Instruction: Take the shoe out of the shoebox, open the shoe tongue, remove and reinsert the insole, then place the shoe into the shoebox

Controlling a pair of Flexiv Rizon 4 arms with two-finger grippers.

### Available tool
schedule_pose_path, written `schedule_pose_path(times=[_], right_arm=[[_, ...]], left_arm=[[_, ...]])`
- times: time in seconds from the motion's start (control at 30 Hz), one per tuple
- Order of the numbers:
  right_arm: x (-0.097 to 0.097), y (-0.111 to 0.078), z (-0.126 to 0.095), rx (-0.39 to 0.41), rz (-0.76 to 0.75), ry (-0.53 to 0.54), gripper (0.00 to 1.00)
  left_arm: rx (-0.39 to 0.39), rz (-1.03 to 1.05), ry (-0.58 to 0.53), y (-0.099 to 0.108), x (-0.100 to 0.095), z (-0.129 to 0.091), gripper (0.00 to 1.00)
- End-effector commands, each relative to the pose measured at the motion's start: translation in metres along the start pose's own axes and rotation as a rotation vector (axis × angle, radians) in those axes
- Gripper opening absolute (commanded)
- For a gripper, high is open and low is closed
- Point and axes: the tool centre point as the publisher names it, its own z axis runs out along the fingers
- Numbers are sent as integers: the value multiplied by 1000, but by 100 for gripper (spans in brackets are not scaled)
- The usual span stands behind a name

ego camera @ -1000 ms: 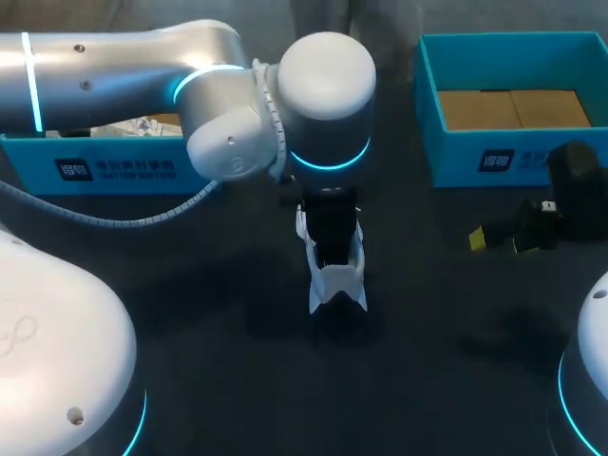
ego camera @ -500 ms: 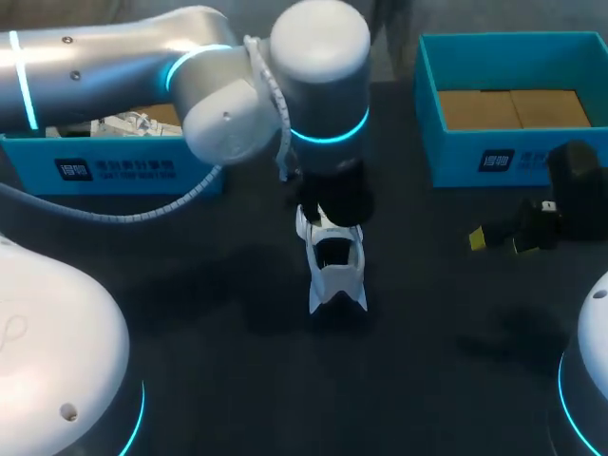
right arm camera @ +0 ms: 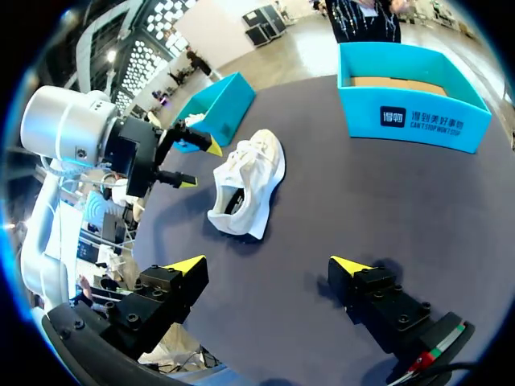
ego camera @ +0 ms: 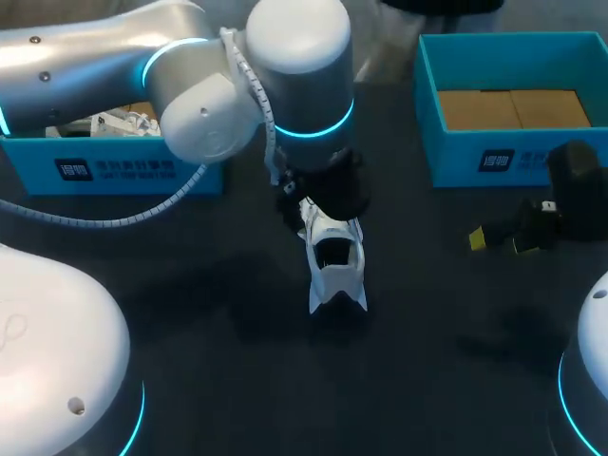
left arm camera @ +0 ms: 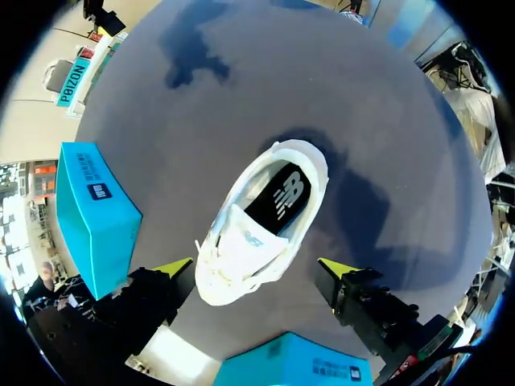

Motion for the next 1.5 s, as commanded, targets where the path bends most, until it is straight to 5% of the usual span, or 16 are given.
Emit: schedule_pose_path(times=[0.03,0.93,1.23,1.5], right_arm=[[1,-1,0,0,1,-3,100],[1,-1,0,0,1,-3,100],[1,-1,0,0,1,-3,100],[1,-1,0,0,1,-3,100]], left_arm=[[2,2,-2,1,1,0,100],[2,2,-2,1,1,0,100],[27,-551,38,-7,9,-7,100],[42,-823,25,-21,30,-20,100]])
